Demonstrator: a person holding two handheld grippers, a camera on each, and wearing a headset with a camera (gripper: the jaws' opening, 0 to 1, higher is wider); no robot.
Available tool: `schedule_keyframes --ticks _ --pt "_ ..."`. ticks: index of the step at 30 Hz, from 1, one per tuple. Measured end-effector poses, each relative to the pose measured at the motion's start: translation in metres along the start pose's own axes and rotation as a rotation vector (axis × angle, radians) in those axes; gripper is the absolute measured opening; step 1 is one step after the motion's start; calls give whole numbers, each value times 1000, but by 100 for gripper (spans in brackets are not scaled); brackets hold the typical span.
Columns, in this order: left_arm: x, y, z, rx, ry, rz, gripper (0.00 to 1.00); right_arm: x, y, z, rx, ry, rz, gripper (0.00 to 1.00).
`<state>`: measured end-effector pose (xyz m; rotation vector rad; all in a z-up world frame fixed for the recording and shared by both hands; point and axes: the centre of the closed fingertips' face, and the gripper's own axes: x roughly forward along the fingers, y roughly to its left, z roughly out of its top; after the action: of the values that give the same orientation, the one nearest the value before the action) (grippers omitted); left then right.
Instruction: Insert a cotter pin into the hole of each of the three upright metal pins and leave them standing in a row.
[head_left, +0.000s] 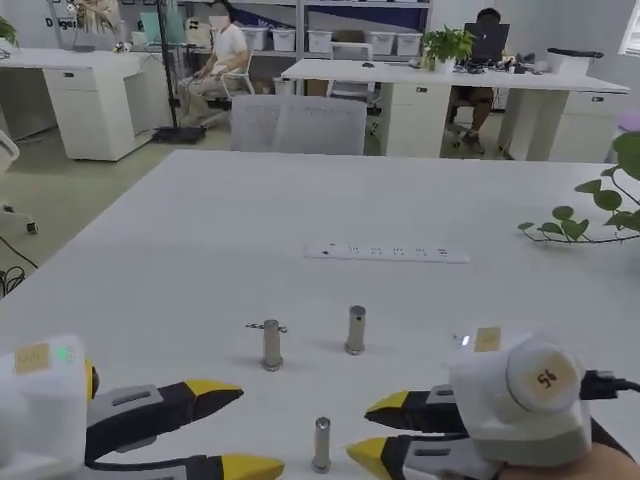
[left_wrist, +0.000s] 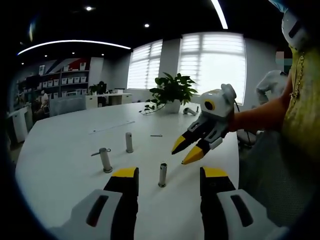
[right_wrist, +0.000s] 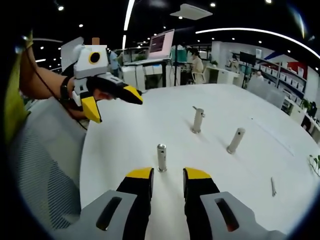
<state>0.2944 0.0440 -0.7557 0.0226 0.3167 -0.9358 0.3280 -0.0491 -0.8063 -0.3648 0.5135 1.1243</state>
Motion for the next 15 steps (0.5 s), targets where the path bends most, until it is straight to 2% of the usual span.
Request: schedule_keyframes --ticks 6,15 --pt "2 -2 -1 -2 -1 -1 48 -26 -27 -17 11 32 -64 24" --pt "2 -1 3 4 -6 0 48 -62 -91 -33 37 82 -192 23"
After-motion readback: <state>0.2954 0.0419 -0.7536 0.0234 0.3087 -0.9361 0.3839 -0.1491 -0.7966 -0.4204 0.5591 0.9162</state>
